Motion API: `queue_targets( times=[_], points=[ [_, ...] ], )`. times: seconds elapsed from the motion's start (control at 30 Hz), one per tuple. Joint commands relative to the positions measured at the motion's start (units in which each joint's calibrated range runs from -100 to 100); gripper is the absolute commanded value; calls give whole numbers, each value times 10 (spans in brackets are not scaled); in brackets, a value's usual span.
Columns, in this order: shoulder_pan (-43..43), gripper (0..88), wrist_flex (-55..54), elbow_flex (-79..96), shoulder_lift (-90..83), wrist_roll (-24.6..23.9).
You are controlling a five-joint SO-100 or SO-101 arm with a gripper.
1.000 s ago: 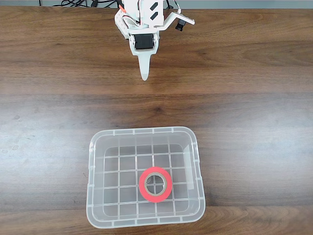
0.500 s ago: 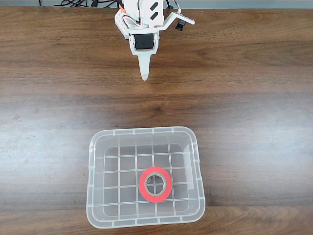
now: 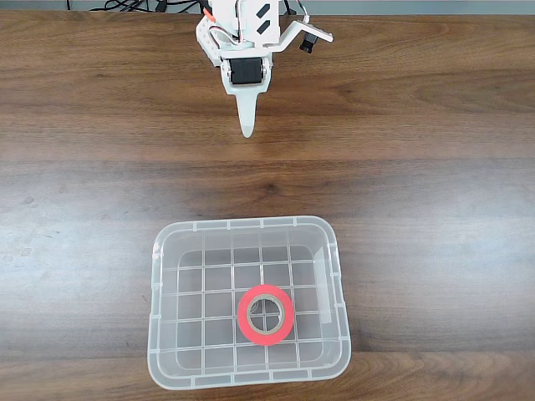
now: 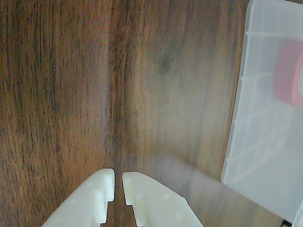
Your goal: Grab the tape and place it in the box.
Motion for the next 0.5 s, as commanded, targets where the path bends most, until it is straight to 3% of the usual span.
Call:
queue_targets(
  times=[0.0, 0.47],
  points=[
    [5, 17, -4, -5, -7, 0],
    [5, 17, -4, -5, -7, 0]
  ],
)
